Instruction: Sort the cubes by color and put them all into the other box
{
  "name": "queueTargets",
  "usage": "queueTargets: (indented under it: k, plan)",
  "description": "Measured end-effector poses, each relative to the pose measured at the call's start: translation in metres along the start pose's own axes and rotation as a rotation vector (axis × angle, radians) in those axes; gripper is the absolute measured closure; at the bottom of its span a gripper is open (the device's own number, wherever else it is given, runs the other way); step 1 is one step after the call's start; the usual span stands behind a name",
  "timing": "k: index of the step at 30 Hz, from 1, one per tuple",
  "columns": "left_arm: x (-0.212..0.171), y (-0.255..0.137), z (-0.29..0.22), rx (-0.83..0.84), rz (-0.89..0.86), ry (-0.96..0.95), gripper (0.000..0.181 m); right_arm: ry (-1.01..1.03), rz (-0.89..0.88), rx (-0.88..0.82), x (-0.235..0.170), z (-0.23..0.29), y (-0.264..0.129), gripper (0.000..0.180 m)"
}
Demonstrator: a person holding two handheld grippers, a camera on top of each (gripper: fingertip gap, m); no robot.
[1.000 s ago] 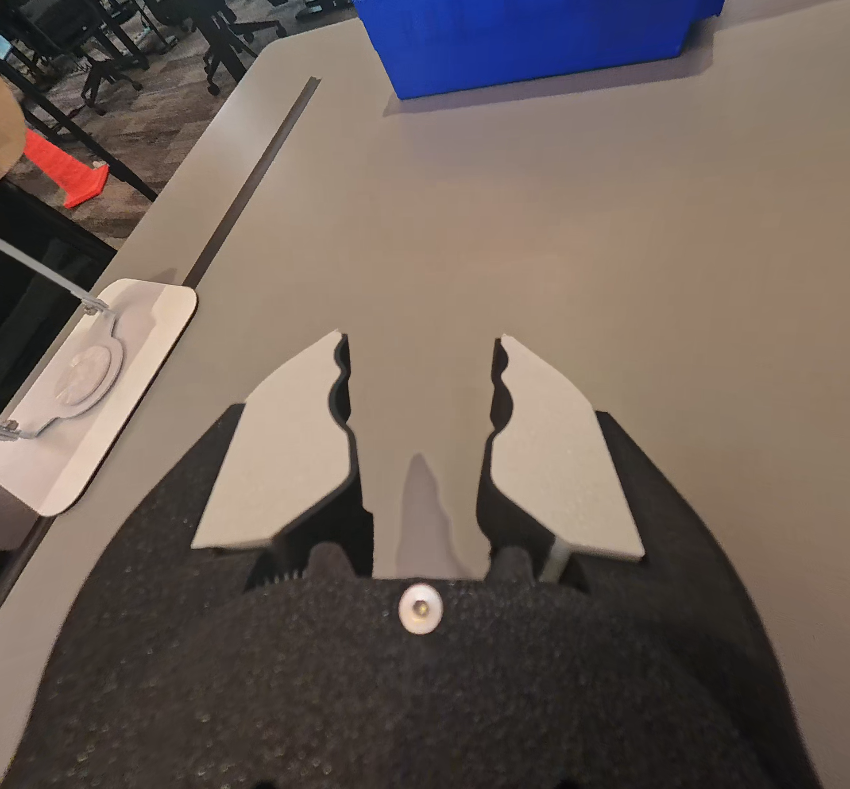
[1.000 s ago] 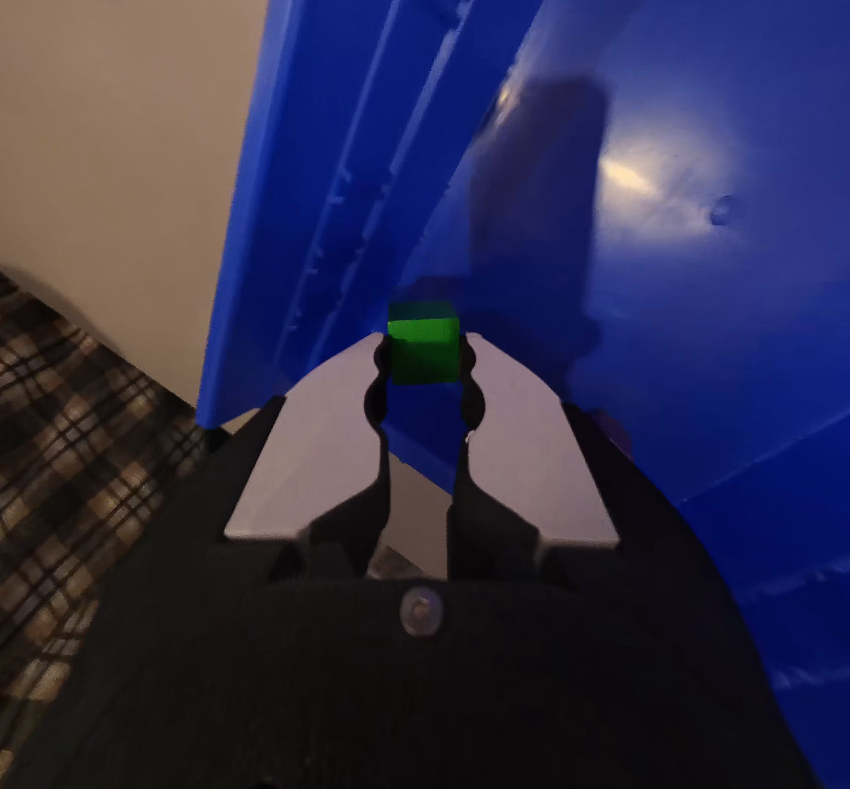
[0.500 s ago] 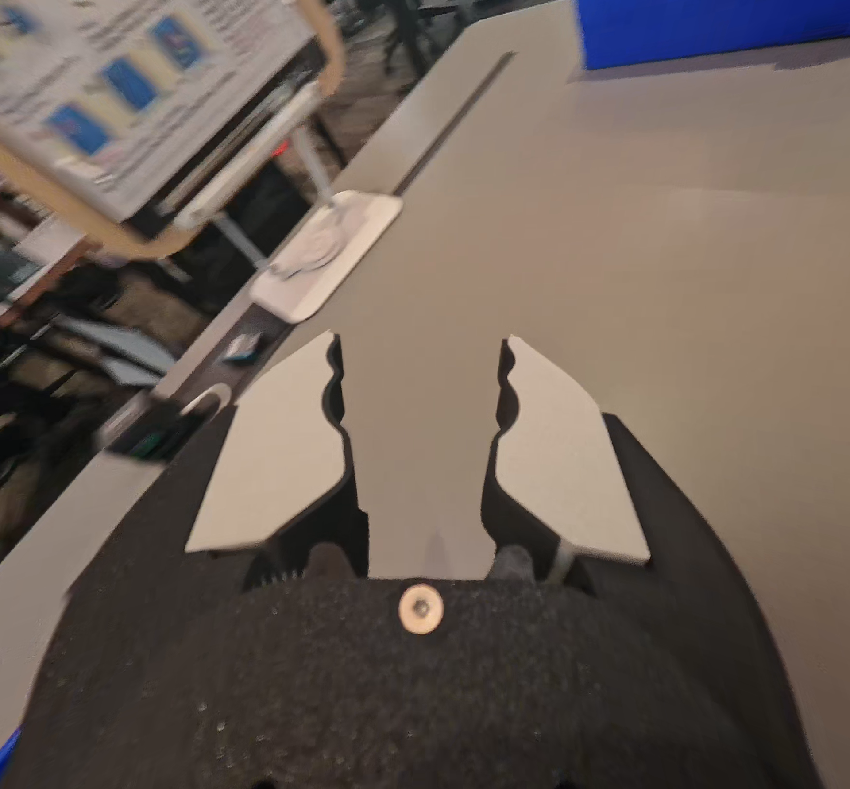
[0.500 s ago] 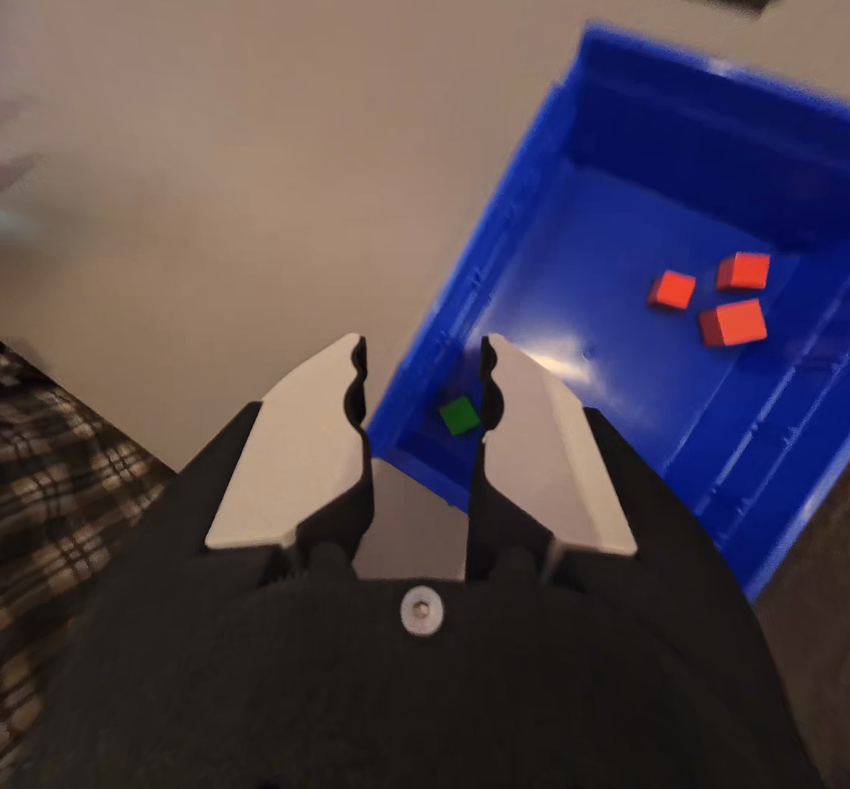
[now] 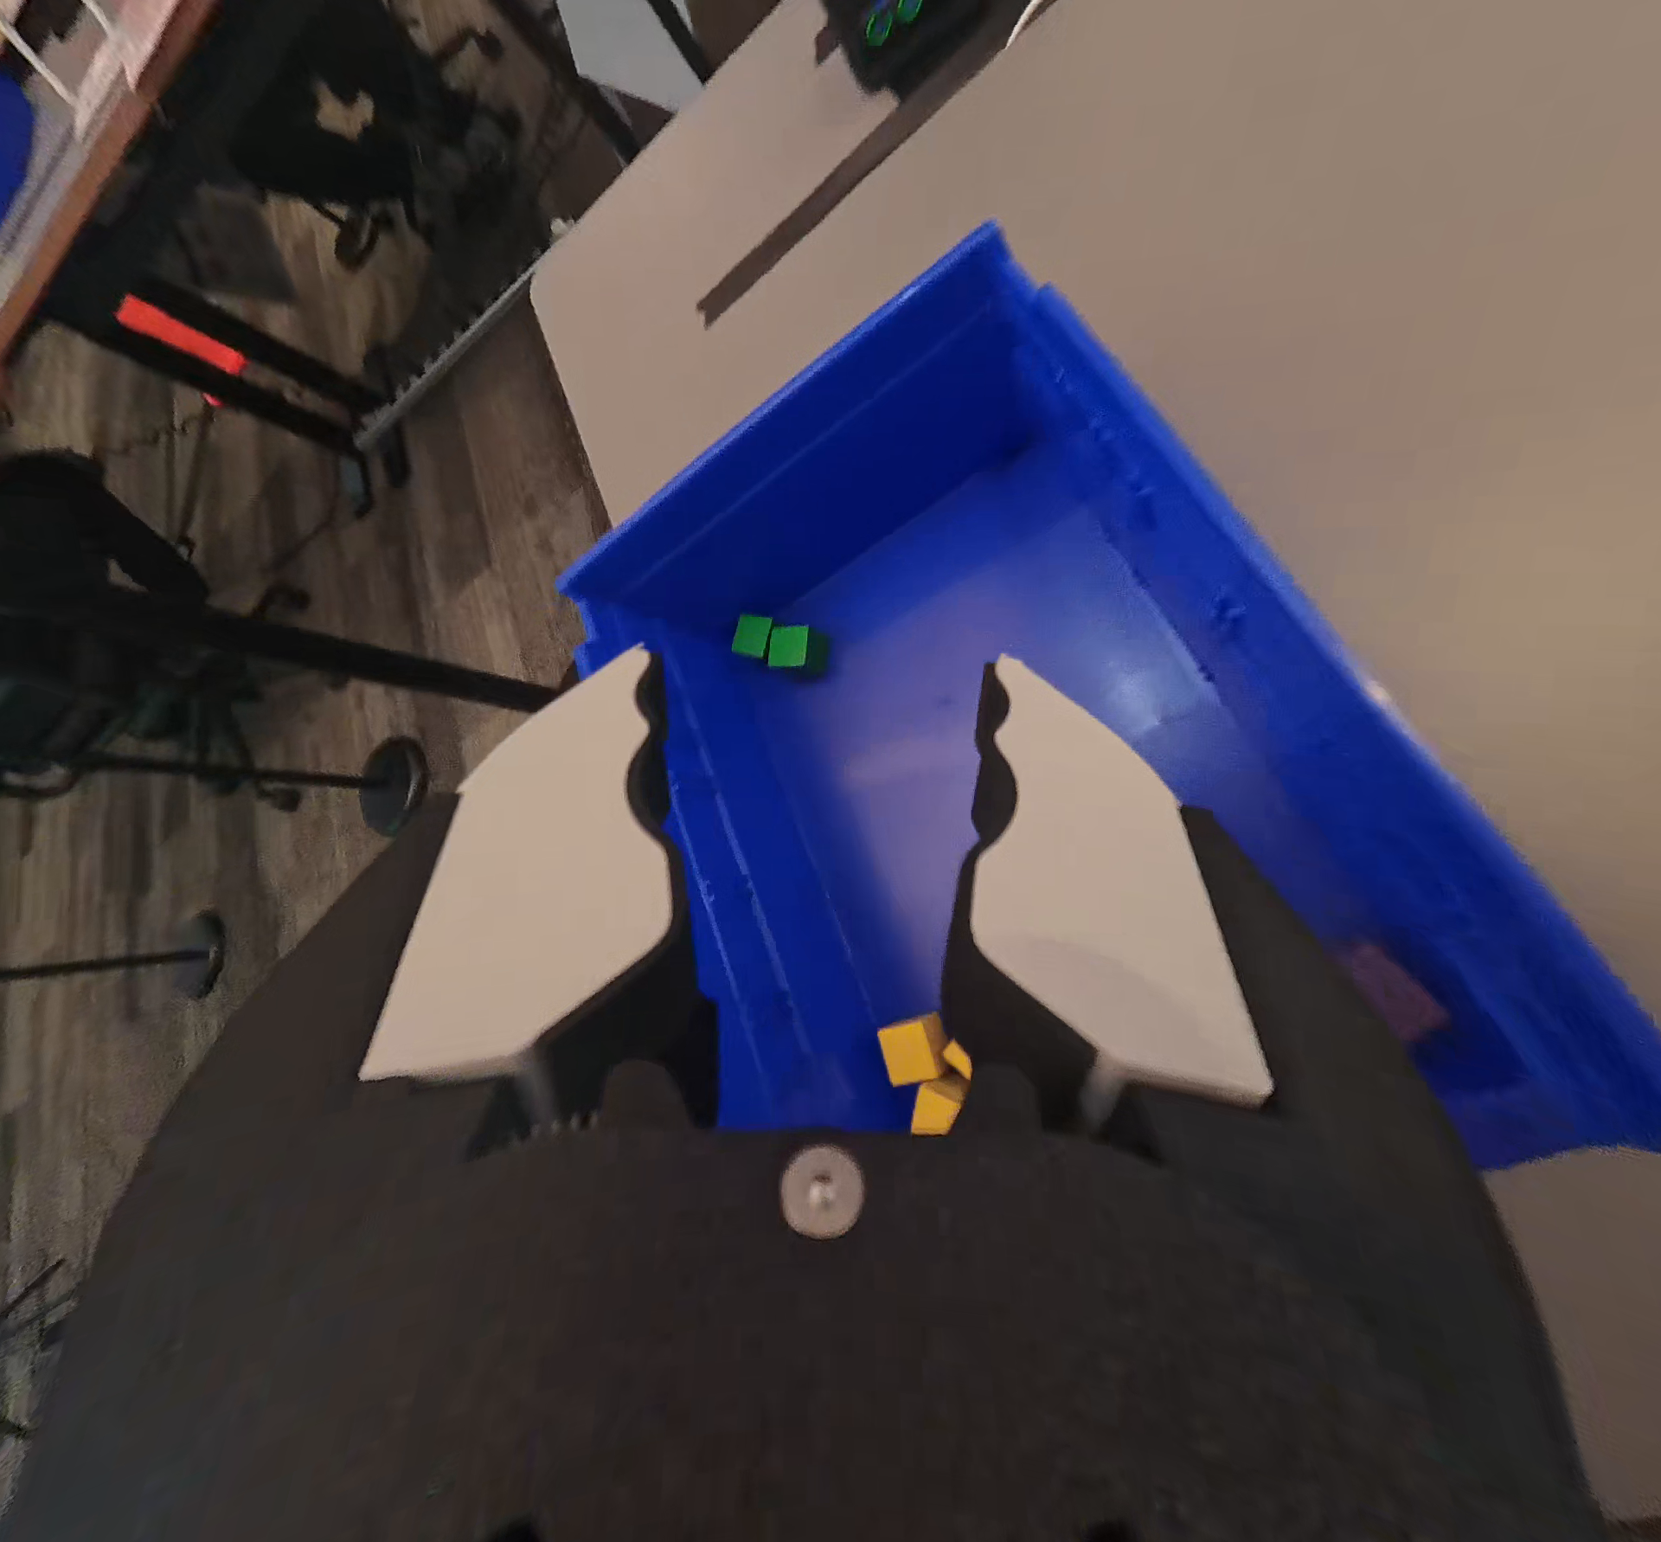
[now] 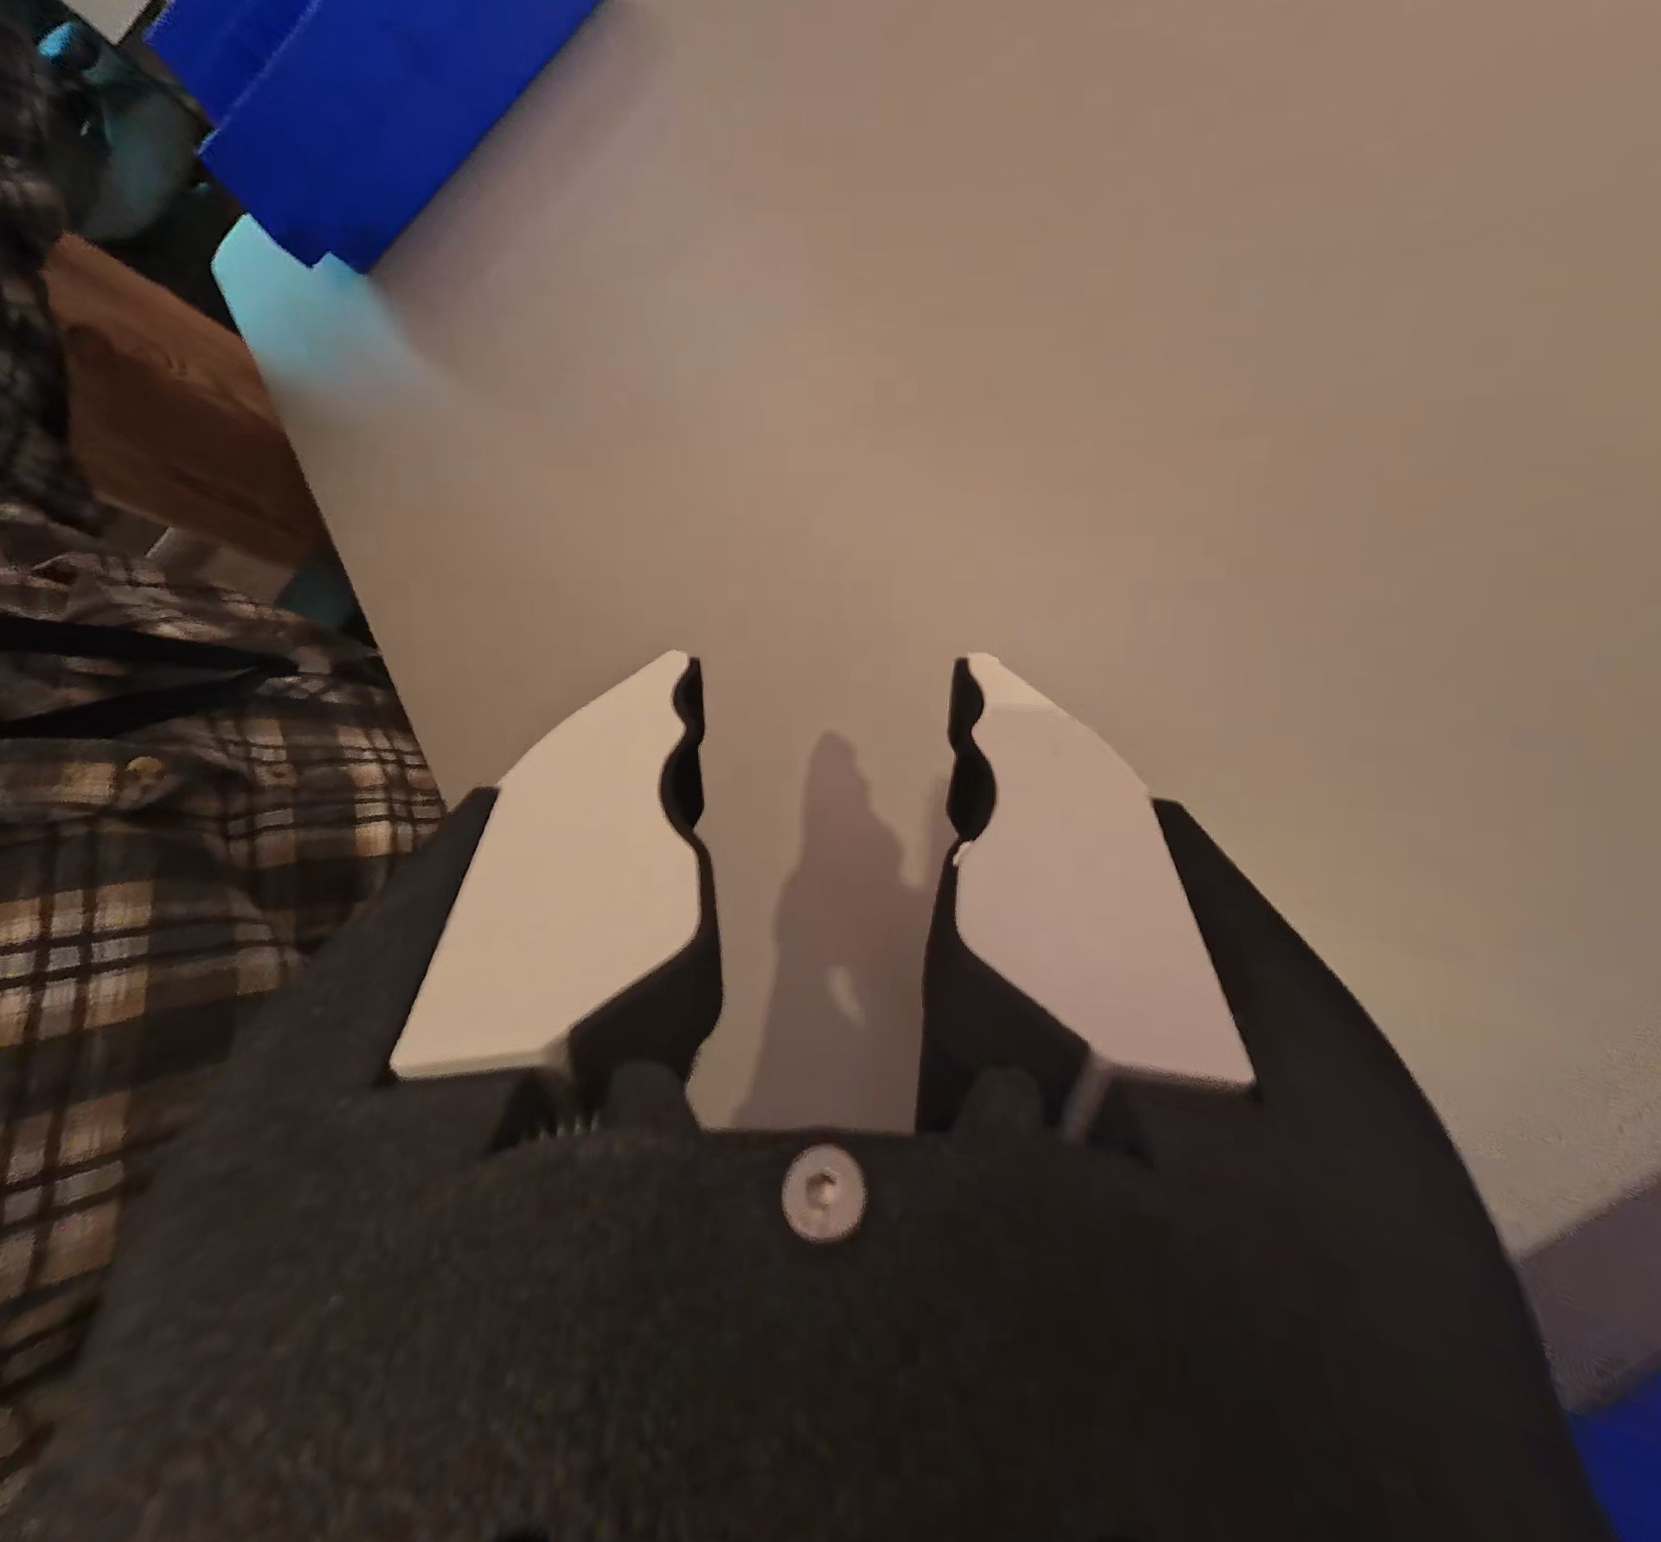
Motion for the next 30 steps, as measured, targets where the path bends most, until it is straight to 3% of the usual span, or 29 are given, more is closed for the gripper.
queueTargets:
  k: [7, 16, 22, 26, 27, 30]
  plan:
    - [-0.044, 0.065, 0.007, -0.061, 0.191, 0.104, 0.119, 0.030, 0.054, 0.042, 0.002, 0.018, 0.027, 0.132]
    - [-0.076, 0.137, 0.026, -0.095, 0.395, -0.217, 0.132, 0.057, 0.067, 0.041, 0.002, 0.023, 0.037, 0.134]
    - [-0.094, 0.164, 0.029, -0.071, 0.495, -0.257, 0.143, 0.076, 0.072, 0.053, 0.001, 0.017, 0.038, 0.135]
    - [-0.094, 0.170, 0.032, -0.097, 0.492, -0.276, 0.160, 0.087, 0.061, 0.067, -0.002, 0.014, 0.038, 0.137]
    - [-0.093, 0.170, 0.031, -0.121, 0.483, -0.271, 0.181, 0.091, 0.052, 0.075, -0.003, 0.013, 0.037, 0.139]
    - [-0.090, 0.163, 0.029, -0.114, 0.426, -0.244, 0.181, 0.109, 0.031, 0.110, -0.007, 0.014, 0.038, 0.140]
Point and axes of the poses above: each gripper's, where its closed fingertips meet, y out along the fingers, x out of its top, z = x × y across the jaws, the point moved 10 cm from there along -y, back along the fingers, and after that the axes turned 13 degrees about -z, right-handed, at the moved point
